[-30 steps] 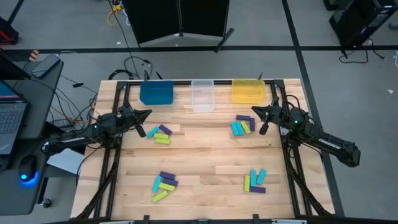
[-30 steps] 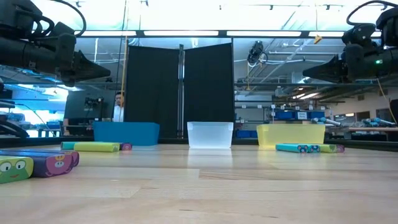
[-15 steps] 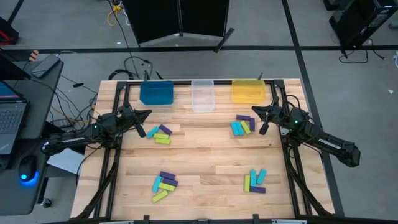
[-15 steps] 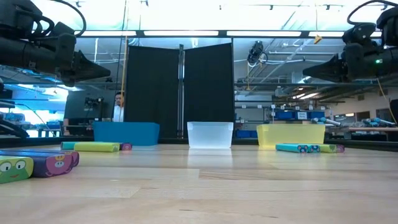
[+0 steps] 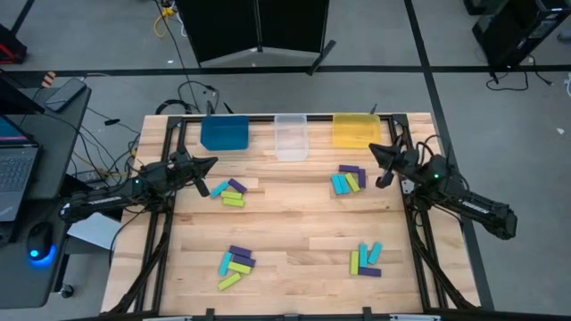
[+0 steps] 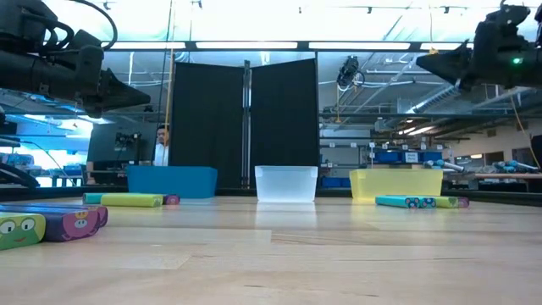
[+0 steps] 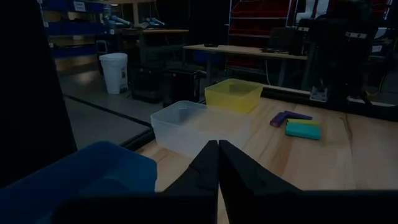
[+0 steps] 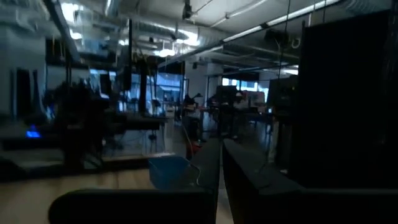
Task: Sort blocks
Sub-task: Put the blue block into the transparent bin
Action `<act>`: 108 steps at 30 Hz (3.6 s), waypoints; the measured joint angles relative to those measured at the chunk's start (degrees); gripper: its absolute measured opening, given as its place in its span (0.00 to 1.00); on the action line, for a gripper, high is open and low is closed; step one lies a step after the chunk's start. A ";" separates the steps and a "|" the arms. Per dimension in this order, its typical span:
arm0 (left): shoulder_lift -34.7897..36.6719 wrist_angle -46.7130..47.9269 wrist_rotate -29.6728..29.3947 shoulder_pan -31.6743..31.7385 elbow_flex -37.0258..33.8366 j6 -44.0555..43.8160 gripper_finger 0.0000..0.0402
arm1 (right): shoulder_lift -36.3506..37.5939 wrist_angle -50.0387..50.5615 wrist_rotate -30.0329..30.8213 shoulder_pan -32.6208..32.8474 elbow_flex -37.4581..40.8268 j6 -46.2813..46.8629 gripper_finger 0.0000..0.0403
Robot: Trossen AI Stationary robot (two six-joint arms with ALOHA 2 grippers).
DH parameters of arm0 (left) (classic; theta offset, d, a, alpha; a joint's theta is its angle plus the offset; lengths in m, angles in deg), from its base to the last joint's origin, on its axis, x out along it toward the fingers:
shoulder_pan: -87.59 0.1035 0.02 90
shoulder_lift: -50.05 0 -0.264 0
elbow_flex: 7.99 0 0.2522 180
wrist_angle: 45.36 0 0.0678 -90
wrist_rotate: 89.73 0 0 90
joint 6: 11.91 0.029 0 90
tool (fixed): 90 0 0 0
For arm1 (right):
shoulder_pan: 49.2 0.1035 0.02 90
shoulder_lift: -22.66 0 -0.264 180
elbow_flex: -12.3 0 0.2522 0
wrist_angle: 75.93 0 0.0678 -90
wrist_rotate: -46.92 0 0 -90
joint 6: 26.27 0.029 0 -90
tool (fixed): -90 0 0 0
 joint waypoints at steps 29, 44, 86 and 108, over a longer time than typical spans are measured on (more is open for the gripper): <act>0.01 -6.60 0.44 -0.01 0.00 0.01 0.04 | -49.27 39.05 0.92 11.99 -31.90 24.18 0.04; -0.01 -6.44 5.24 0.01 0.02 -5.00 0.04 | -78.58 43.85 6.75 17.31 -41.13 32.69 0.02; -0.10 -3.65 4.81 0.01 0.02 -8.83 0.04 | -85.73 56.05 6.35 22.88 -54.13 47.12 0.26; -0.36 -3.82 4.55 0.01 0.00 -7.29 0.04 | -88.10 49.21 11.20 22.33 -48.41 50.81 0.55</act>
